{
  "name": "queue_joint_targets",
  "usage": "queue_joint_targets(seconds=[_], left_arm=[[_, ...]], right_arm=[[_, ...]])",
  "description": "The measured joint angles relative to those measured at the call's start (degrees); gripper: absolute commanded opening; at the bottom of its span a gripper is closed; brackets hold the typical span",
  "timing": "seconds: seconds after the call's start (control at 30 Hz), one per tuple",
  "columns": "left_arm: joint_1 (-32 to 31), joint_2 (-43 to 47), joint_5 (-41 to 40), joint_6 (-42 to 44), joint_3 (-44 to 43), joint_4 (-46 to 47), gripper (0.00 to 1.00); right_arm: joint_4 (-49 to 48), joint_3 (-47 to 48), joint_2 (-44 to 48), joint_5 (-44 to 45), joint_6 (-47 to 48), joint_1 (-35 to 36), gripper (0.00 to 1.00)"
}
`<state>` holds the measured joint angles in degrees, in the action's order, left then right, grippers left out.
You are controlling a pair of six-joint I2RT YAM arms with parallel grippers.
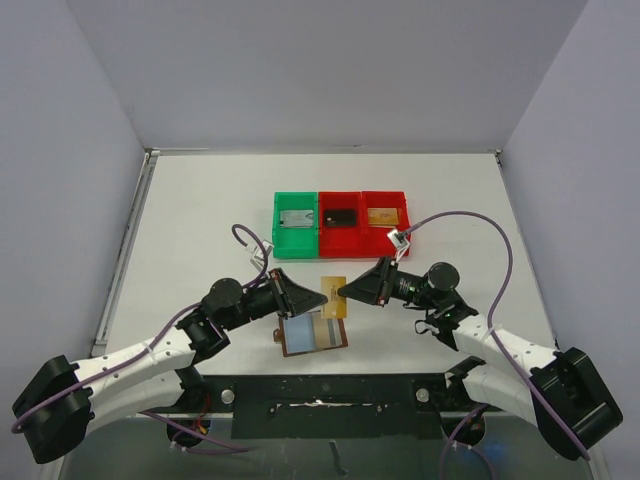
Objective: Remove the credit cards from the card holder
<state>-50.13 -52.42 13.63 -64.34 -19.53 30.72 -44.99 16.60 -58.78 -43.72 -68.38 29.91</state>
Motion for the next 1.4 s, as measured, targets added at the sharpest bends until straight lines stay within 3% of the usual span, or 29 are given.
queue_joint_targets(seconds=[0.3, 0.67, 0.73, 0.83, 0.9, 0.97, 1.1, 1.4], left_arm=[[0.0, 1.38, -0.17, -0.15, 0.33, 0.31, 0.0], [0.0, 1.53, -0.09, -0.15, 0.31, 0.94, 0.0], [0.0, 1.62, -0.07, -0.13, 0.33, 1.07, 0.0], [0.0, 1.64, -0.07, -0.11, 0.33, 1.36, 0.0], [0.0, 1.64, -0.07, -0.09, 0.33, 1.44, 0.13], [0.0, 1.64, -0.09, 0.28, 0.31, 1.29, 0.36], [0.0, 2.1, -1.14, 1.14, 0.15, -1.75, 0.7], [0.0, 9.99, -10.54, 5.03, -2.58, -20.31, 0.73]], right_arm=[[-3.91, -0.02, -1.42, -4.07, -1.38, -0.26, 0.22], [-6.78, 0.0, -2.95, -6.62, -2.84, -0.28, 0.07], [-7.39, 0.0, -2.95, -6.91, -3.13, -0.31, 0.0], [-7.98, -0.02, -2.91, -6.97, -3.5, -0.37, 0.0], [-7.76, -0.02, -2.67, -6.93, -3.41, -0.37, 0.0], [-6.69, 0.02, -1.81, -6.84, -2.64, -0.37, 0.0], [1.22, 1.29, 1.84, -5.68, 1.86, -0.72, 0.0], [31.71, 10.64, 12.04, 7.58, 18.25, -7.76, 0.0]])
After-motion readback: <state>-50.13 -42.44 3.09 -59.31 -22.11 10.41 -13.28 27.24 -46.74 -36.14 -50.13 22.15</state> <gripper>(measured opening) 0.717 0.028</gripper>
